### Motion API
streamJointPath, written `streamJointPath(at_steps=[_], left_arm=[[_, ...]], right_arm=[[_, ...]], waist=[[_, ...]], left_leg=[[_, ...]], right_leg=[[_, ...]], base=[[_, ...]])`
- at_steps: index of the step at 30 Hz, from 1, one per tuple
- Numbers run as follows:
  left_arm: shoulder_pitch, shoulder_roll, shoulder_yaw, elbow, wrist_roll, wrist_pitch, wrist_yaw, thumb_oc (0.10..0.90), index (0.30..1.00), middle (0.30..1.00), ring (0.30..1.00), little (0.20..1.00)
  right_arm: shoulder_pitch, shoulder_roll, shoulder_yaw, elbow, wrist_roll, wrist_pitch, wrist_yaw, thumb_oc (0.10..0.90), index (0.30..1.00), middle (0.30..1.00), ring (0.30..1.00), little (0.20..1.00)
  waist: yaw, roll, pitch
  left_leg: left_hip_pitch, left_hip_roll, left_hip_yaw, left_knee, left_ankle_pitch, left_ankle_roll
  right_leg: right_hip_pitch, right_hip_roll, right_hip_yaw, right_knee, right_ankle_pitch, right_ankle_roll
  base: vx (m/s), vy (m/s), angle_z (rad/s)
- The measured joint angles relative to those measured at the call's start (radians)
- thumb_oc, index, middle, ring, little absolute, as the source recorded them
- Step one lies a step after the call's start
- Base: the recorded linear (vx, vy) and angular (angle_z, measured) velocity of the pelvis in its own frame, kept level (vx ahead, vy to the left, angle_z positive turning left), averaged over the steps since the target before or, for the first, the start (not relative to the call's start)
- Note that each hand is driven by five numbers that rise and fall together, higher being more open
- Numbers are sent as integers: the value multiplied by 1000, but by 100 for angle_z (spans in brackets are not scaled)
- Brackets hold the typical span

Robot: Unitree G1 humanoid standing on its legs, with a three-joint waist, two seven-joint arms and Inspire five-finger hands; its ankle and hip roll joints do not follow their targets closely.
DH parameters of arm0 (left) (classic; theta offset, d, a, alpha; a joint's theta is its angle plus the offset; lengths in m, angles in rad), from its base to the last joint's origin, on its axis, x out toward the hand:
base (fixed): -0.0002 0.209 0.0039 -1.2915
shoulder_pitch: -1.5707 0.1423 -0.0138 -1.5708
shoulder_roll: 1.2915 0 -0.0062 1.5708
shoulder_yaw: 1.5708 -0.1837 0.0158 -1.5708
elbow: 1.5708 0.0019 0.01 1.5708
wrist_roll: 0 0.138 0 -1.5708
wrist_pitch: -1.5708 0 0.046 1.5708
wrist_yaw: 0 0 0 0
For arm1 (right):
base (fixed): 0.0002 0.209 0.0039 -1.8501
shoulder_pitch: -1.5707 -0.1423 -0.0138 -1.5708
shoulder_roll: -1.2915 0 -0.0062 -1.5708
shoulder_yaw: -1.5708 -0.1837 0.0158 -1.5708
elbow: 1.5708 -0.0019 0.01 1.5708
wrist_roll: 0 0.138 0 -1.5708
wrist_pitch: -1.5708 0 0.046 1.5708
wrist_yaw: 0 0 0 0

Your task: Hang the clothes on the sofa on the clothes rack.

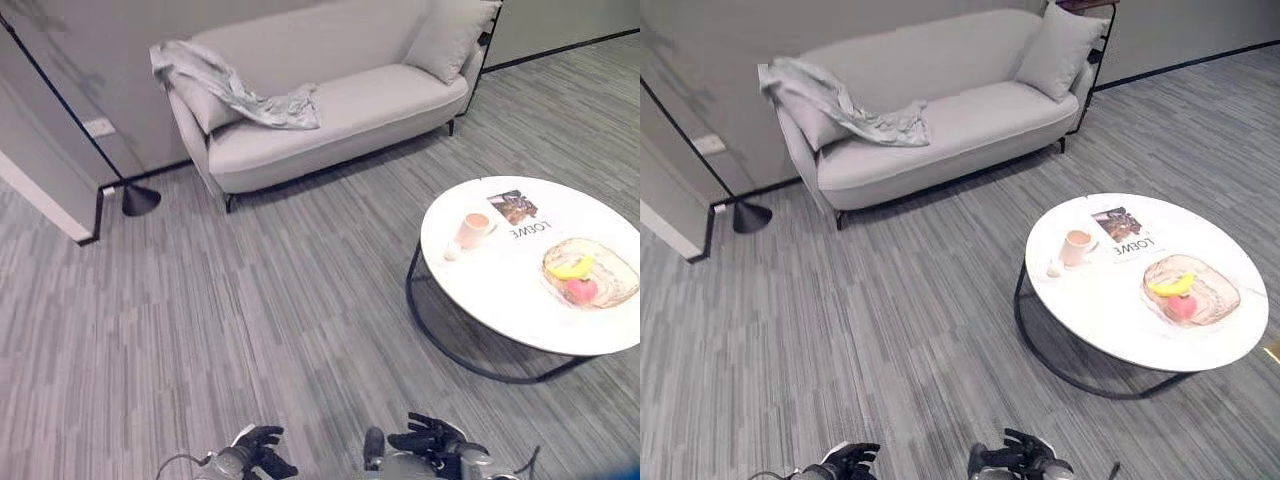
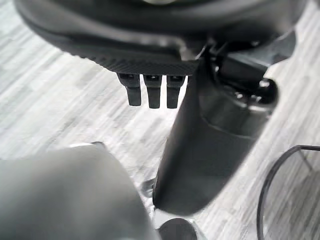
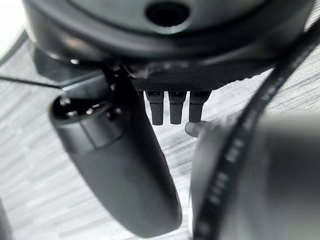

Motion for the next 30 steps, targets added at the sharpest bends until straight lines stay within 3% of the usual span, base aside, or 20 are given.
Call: streamJointPath(at_steps=[2, 3, 4, 6, 7, 8, 9, 11, 12, 13, 14, 16, 17, 19, 21, 24, 27, 28, 29, 30], left_arm=[[-1, 15, 35, 3, -9, 2, -5, 800, 900, 900, 900, 900], [6, 29, 46, -1, -21, 0, -1, 800, 900, 900, 900, 900], [18, 27, 55, -2, -21, 1, 0, 800, 900, 900, 900, 900], [-2, 26, 82, -6, -44, 2, 5, 800, 900, 900, 900, 900], [-24, 31, 117, -22, -83, 0, 7, 800, 900, 900, 900, 900], [-27, 32, 123, -35, -108, -1, 8, 800, 900, 900, 900, 900], [-44, 37, 117, -47, -113, -2, 7, 800, 900, 900, 900, 900], [-60, 45, 102, -77, -113, -1, 6, 800, 900, 900, 900, 900], [-63, 49, 108, -88, -121, -3, 5, 800, 900, 900, 900, 900], [-64, 50, 114, -97, -135, -1, 9, 800, 900, 900, 900, 900], [-64, 46, 135, -97, -145, 0, 18, 800, 900, 900, 900, 900], [-57, 43, 200, -74, -196, 2, 22, 800, 900, 900, 900, 900], [-52, 42, 236, -54, -238, 7, 28, 800, 900, 900, 900, 900], [-49, 55, 273, -22, -264, 4, 29, 800, 900, 900, 900, 900], [-41, 51, 335, 18, -303, 2, 34, 800, 900, 900, 900, 900], [-6, 49, 386, 18, -380, 3, 31, 800, 900, 900, 900, 900], [45, 40, 390, 48, -381, 9, 26, 800, 900, 900, 900, 900], [72, 42, 384, 79, -394, 30, 28, 800, 900, 900, 900, 900], [83, 45, 378, 78, -405, 38, 25, 800, 900, 900, 900, 900], [93, 45, 365, 78, -408, 43, 24, 800, 900, 900, 900, 900]], right_arm=[[19, -3, 7, 13, -22, -6, 5, 800, 900, 900, 900, 900], [43, 7, 19, 19, -28, -6, 4, 800, 900, 900, 900, 900], [46, 1, 19, 14, -32, -11, 3, 800, 900, 900, 900, 900], [24, 1, 35, 15, -75, -8, -1, 800, 900, 900, 900, 900], [15, 6, 64, 27, -115, -4, -4, 800, 900, 900, 900, 900], [-1, 10, 89, 24, -145, -2, -4, 800, 900, 900, 900, 900], [-3, 15, 137, 37, -168, 1, -4, 800, 900, 900, 900, 900], [-35, 16, 180, 40, -210, 0, -5, 800, 900, 900, 900, 900], [-54, 14, 183, 41, -225, 3, -6, 800, 900, 900, 900, 900], [-70, 13, 192, 42, -225, 7, -6, 800, 900, 900, 900, 900], [-77, 9, 196, 45, -224, 11, -8, 800, 900, 900, 900, 900], [-72, 13, 192, 51, -224, 22, -11, 800, 900, 900, 900, 900], [-66, 14, 186, 55, -225, 26, -13, 800, 900, 900, 900, 900], [-70, 9, 180, 92, -225, 28, 1, 800, 900, 900, 900, 900], [-68, 6, 134, 135, -226, 18, -6, 800, 900, 900, 900, 900], [-26, 13, 98, 155, -227, 14, -3, 800, 900, 900, 900, 900], [31, 1, 84, 177, -229, 12, -3, 800, 900, 900, 900, 900], [66, 10, 85, 192, -271, 12, 1, 800, 900, 900, 900, 900], [80, 16, 85, 206, -281, 12, 1, 800, 900, 900, 900, 900], [123, 24, 55, 205, -307, 16, 14, 800, 900, 900, 900, 900]], waist=[[3, -20, -7], [22, -46, -26], [20, -47, -32], [22, -48, -28], [42, -56, -11], [68, -67, -7], [72, -84, 4], [63, -124, 20], [73, -122, 28], [71, -142, 42], [65, -139, 48], [65, -149, 52], [63, -158, 56], [89, -163, 48], [98, -156, 43], [104, -166, 36], [96, -126, -2], [87, -134, -20], [86, -138, -31], [85, -132, -49]], left_leg=[[-32, -2, -20, 101, 8, -26], [-61, 1, -17, 163, -6, -51], [-65, 9, -23, 179, 11, -58], [-214, 44, -64, 479, 7, -93], [-344, 73, -74, 752, 92, -94], [-399, 91, -80, 842, 113, -88], [-450, 94, -54, 893, 79, -49], [-526, 42, -23, 810, 32, -42], [-537, 23, 3, 740, 24, -36], [-533, 0, 41, 615, 18, -38], [-536, -28, 77, 451, 24, -25], [-505, -77, 115, 229, 63, 3], [-477, -129, 108, 69, 120, 32], [-461, -200, 64, -60, 191, 60], [-484, -236, -4, -99, 225, 70], [-497, -232, 36, -98, 245, 101], [-423, -211, 23, -106, 222, 159], [-375, -218, 5, -119, 292, 179], [-363, -219, 5, -120, 292, 179], [-333, -218, 7, -119, 273, 168]], right_leg=[[42, 13, 12, -53, 4, 4], [55, 13, 25, -75, 25, -12], [59, 22, 30, -78, 12, -35], [91, 52, 20, -107, -3, -58], [114, 70, 9, -108, -1, -82], [140, 79, 11, -107, -12, -106], [164, 78, -3, -105, -18, -124], [184, 53, -26, -104, -39, -116], [198, 43, -33, -106, -46, -106], [204, 30, -43, -106, -53, -95], [214, 22, -78, -106, -61, -82], [241, 18, -112, -107, -90, -41], [264, 13, -133, -106, -98, -30], [287, 9, -149, -107, -119, 1], [313, 12, -159, -106, -147, 31], [370, 5, -155, -106, -174, 66], [439, 28, -118, -104, -180, 75], [474, 15, -109, -73, -202, 88], [466, 6, -107, -34, -209, 86], [431, -13, -96, 107, -215, 74]], base=[[384, -240, -6], [340, -246, -20], [625, -487, -12], [450, -382, 9], [155, -145, -8], [313, -185, 3], [87, -14, 15], [222, -25, 32], [322, -35, 21], [260, -6, 30], [356, 18, 40], [331, 55, 50], [331, 34, 56], [396, 72, 33], [467, 122, 27], [570, 177, 23], [664, 297, -3], [684, 415, 2], [637, 447, 17], [416, 346, 17]])
